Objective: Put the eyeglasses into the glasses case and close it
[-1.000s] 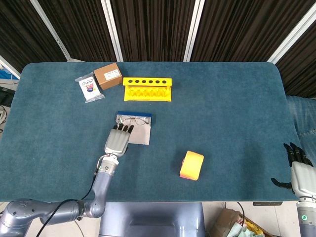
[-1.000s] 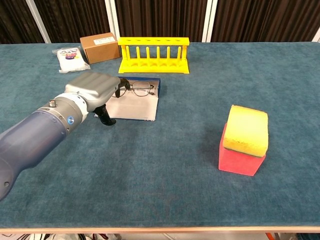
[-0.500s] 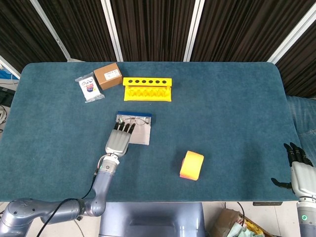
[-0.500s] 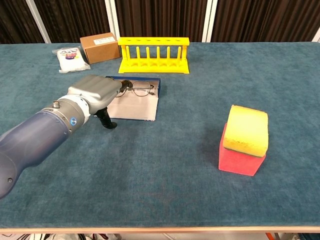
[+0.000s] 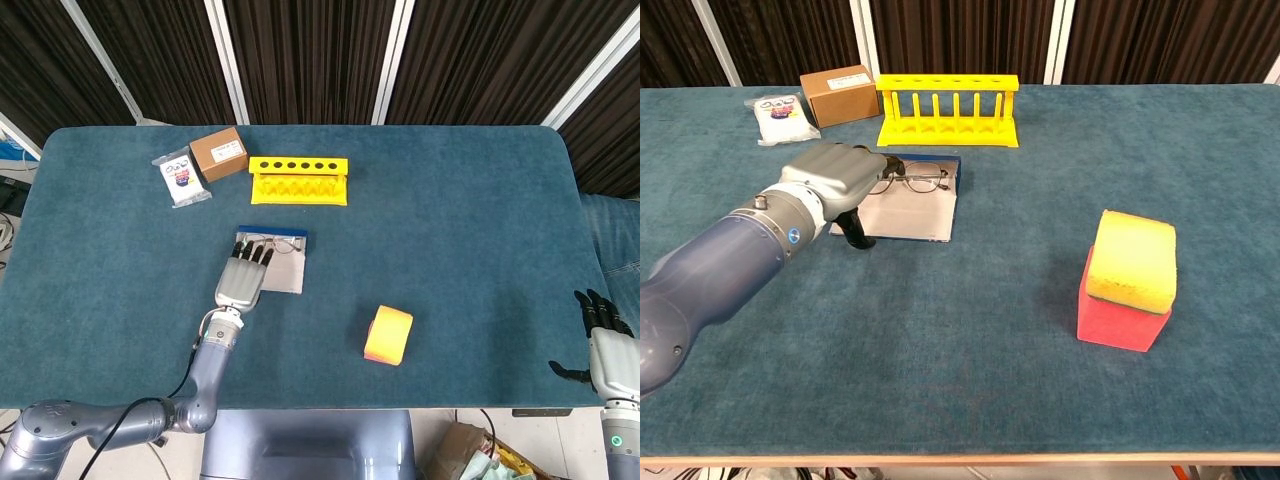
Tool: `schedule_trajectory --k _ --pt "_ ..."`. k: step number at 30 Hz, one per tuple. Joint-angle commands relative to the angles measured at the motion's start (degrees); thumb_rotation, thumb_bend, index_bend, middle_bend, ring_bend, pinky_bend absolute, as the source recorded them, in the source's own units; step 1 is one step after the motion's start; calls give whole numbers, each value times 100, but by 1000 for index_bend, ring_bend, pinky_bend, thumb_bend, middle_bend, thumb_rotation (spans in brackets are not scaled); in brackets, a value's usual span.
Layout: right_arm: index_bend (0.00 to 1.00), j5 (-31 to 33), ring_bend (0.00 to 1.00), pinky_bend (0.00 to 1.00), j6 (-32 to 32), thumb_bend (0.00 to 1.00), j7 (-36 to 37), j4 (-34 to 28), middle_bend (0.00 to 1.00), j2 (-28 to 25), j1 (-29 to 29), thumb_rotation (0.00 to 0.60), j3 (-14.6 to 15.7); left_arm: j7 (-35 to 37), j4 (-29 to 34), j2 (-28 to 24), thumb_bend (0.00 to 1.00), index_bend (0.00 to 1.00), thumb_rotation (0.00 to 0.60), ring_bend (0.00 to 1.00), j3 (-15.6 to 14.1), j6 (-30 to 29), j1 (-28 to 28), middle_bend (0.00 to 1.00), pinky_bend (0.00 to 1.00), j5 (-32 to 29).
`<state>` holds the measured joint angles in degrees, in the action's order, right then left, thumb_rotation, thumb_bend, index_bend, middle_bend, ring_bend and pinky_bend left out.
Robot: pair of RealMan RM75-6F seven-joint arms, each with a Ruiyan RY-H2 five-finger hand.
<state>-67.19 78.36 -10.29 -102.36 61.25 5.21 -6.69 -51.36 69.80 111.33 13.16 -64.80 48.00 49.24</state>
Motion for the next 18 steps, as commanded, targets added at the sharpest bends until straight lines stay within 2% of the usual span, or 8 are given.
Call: schedule_trajectory --k 1,18 --pt "0 5 0 211 -4 0 -3 0 0 2 3 600 -1 -32 -42 21 213 150 600 75 20 19 14 185 126 -37" --pt "0 14 0 211 -2 0 -9 3 0 7 6 600 -2 -43 -248 142 190 158 600 75 79 126 54 181 127 -130"
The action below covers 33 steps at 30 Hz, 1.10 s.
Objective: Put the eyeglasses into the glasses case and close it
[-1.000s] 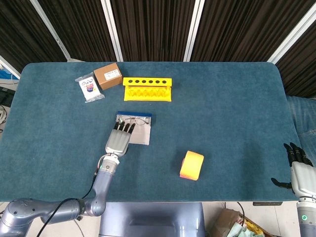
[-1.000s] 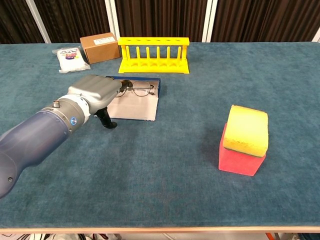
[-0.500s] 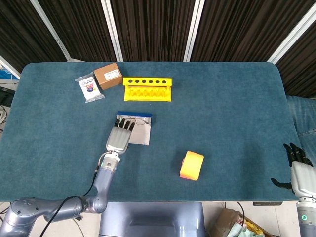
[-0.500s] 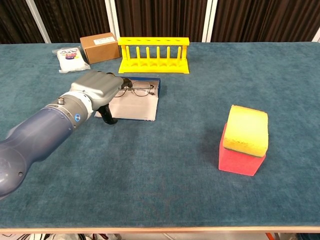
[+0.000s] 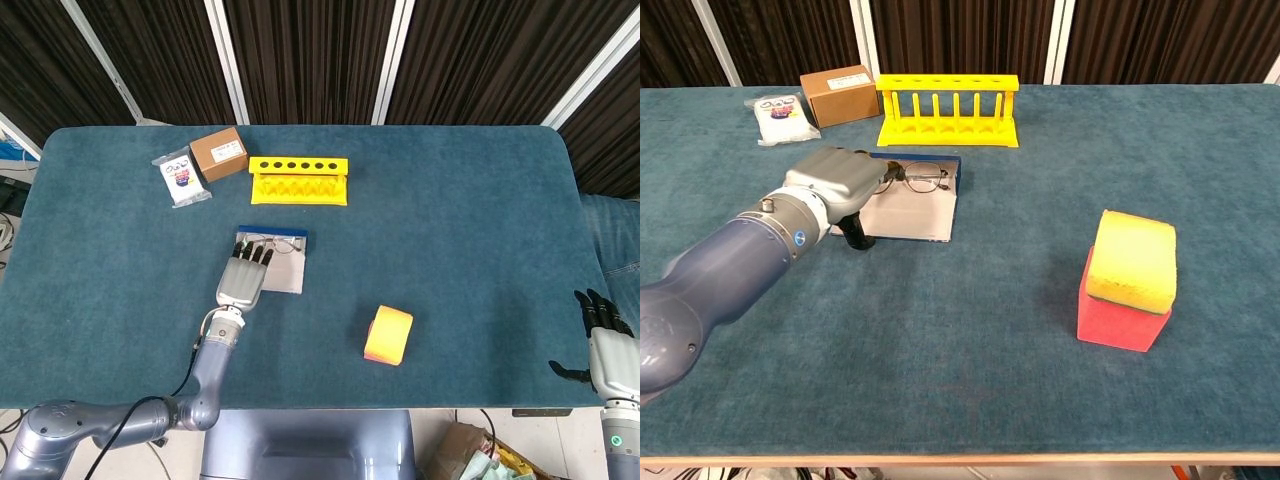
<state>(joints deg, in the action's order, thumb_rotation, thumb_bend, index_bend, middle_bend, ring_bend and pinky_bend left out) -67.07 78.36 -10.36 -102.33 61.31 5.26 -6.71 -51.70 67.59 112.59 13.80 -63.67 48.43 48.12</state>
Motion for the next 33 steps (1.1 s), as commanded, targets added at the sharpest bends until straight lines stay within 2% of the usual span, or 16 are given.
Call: schedule_trajectory --k 1,15,21,28,33 --pt "0 5 0 211 -5 0 -5 1 0 1 2 600 1 -14 -45 31 190 164 600 75 27 20 21 182 127 -28" --pt "0 10 0 210 -15 0 11 -14 0 -10 4 600 1 -23 -208 165 216 185 600 75 76 -29 87 183 127 50" --pt "0 22 0 211 -21 0 9 -8 0 -6 7 600 0 -12 -264 193 264 191 600 75 118 -44 110 183 127 81" --pt "0 21 0 211 -7 0 -3 -9 0 0 5 600 0 10 -291 208 401 246 600 75 159 -79 122 184 128 124" --pt "0 31 0 211 -11 0 -5 -11 0 -3 4 600 1 15 -303 212 421 267 600 75 191 -96 122 184 128 124"
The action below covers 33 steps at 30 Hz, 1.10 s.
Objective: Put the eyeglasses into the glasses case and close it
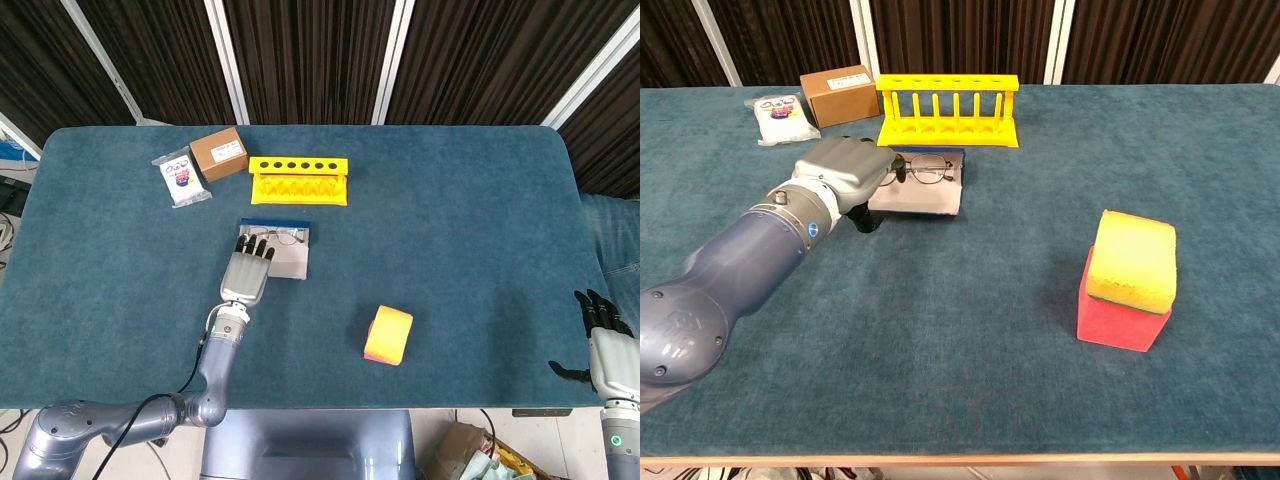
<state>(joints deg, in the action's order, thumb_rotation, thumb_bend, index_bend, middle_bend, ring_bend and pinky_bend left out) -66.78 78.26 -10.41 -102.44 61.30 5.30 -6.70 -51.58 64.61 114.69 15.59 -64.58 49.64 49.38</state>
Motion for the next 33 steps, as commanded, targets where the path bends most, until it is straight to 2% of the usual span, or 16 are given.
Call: schedule_trajectory --k 1,8,24,33 --pt "0 3 0 211 -5 0 -1 0 0 -2 1 600 2 9 -11 4 422 273 600 75 25 -6 3 184 128 -3" --pt "0 15 0 211 -18 0 -3 -10 0 -11 3 600 4 36 -129 43 422 307 600 75 149 19 79 183 128 -12" --pt "0 70 0 210 -41 0 -18 -47 0 -31 11 600 -3 191 -189 115 422 507 600 75 311 46 147 213 128 -43" --pt "0 97 0 211 -49 0 -3 -60 0 -41 13 600 -9 233 -414 152 422 516 600 75 442 60 269 214 128 -19"
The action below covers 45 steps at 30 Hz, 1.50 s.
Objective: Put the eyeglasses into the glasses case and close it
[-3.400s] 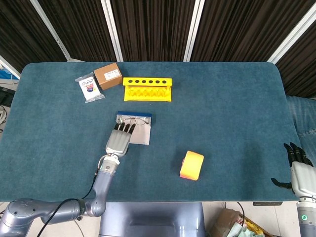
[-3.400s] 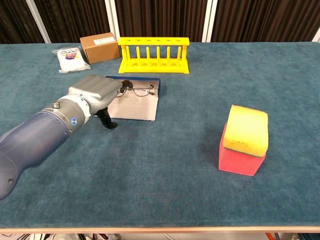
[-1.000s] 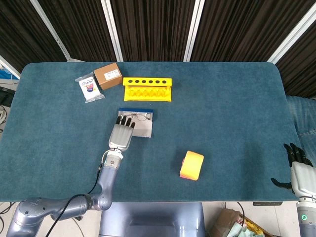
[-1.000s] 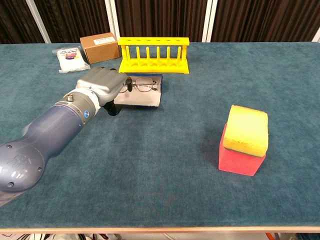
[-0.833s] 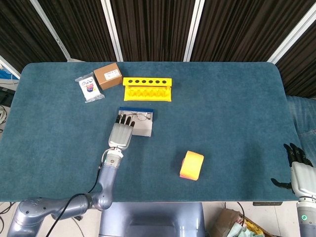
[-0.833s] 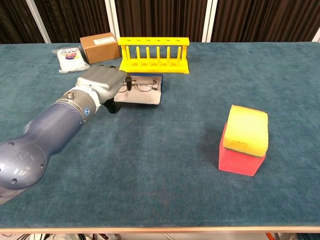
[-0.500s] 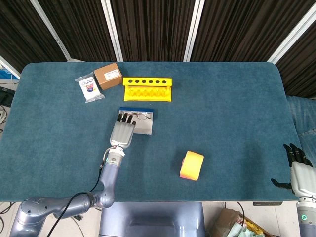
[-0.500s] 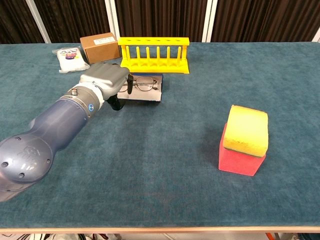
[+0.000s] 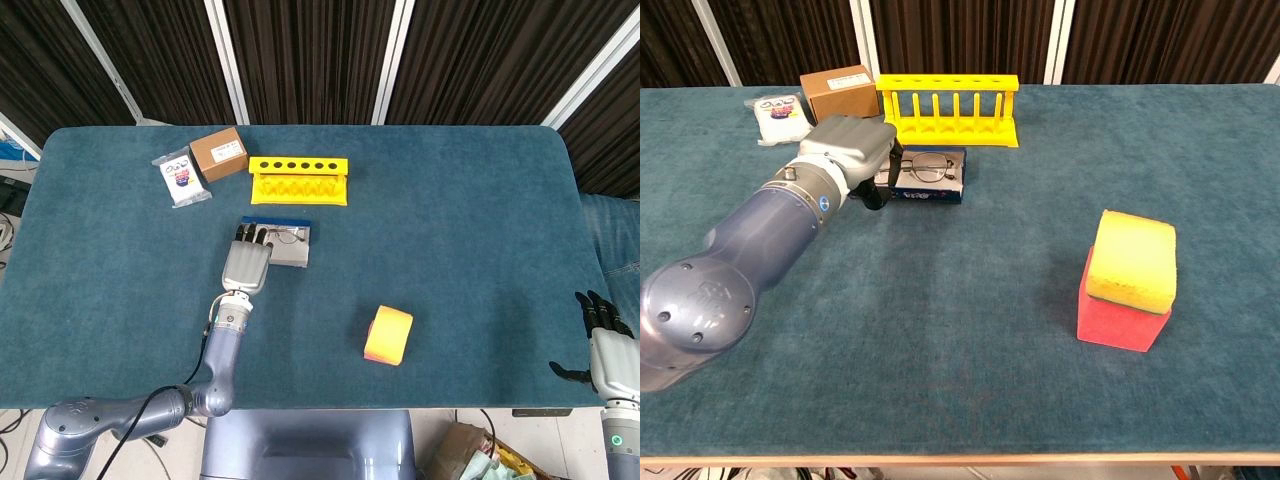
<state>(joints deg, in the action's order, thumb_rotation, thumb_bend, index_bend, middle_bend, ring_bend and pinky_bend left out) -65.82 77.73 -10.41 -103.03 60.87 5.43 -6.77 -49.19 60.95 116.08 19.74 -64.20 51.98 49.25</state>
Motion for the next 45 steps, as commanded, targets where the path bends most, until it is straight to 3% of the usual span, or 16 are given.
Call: schedule_trajectory --k 1,19,45 --pt "0 2 0 211 7 0 -8 0 0 3 0 600 -1 -20 -81 17 421 513 600 75 40 23 60 214 128 3" --pt "0 28 0 211 -17 0 -45 -32 0 12 30 600 -7 145 -698 187 421 479 600 75 164 240 212 214 128 -75" --pt "0 133 0 210 -73 0 -156 -57 0 3 71 600 1 300 -725 201 457 545 600 75 162 166 132 241 128 16"
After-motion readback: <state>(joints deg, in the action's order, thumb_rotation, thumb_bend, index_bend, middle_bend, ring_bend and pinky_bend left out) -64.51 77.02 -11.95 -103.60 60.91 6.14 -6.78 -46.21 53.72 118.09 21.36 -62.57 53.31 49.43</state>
